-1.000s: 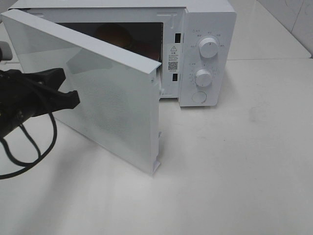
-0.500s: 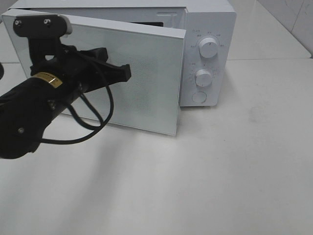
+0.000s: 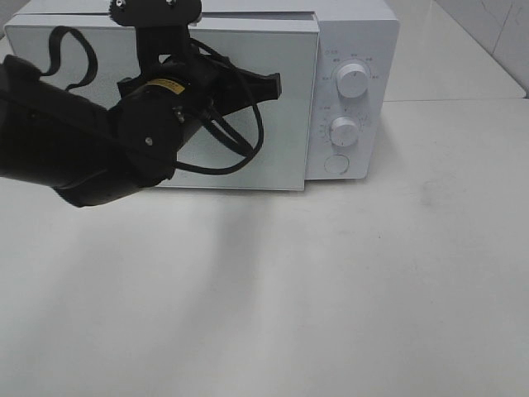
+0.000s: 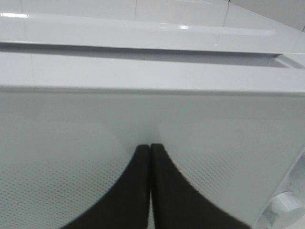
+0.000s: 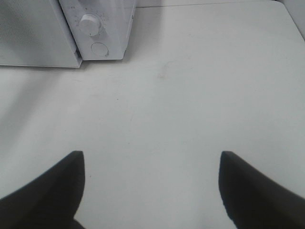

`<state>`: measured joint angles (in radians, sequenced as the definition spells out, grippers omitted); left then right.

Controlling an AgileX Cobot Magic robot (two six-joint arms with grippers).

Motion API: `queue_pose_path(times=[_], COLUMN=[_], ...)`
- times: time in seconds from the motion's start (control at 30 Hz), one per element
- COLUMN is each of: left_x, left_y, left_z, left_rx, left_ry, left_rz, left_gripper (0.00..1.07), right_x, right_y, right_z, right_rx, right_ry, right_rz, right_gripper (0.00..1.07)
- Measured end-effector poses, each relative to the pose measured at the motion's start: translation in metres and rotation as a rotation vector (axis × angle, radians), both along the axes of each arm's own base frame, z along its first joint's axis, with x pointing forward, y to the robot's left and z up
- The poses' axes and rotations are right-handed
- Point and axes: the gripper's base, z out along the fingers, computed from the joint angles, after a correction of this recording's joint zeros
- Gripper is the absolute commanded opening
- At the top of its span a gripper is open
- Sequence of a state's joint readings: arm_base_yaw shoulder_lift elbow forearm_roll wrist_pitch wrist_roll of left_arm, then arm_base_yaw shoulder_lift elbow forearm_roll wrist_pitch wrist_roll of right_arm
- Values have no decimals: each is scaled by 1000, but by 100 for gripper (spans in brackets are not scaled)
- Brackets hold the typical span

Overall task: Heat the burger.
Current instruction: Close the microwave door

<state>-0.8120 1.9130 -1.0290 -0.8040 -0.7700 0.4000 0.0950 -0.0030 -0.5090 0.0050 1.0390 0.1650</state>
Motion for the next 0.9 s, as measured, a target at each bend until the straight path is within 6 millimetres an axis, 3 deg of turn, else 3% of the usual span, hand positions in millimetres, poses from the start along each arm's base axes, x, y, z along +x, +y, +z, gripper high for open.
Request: queue_pose_path(times=[0.3, 0.57, 0.9], left_x=[13, 28, 26], left_y=[-29, -38, -40], left_z=[-5, -12, -11], left_rx=[37, 37, 136], left_ry=[34, 90, 121], left_rz=[-50, -88, -134], left_gripper=[0, 0, 4], right_x=[0, 0, 0], right_y=[0, 0, 0], right_z=[0, 0, 0], right_rx=[0, 0, 0], right_ry=[0, 0, 0], right_rz=[0, 0, 0], right_gripper=[75, 75, 75])
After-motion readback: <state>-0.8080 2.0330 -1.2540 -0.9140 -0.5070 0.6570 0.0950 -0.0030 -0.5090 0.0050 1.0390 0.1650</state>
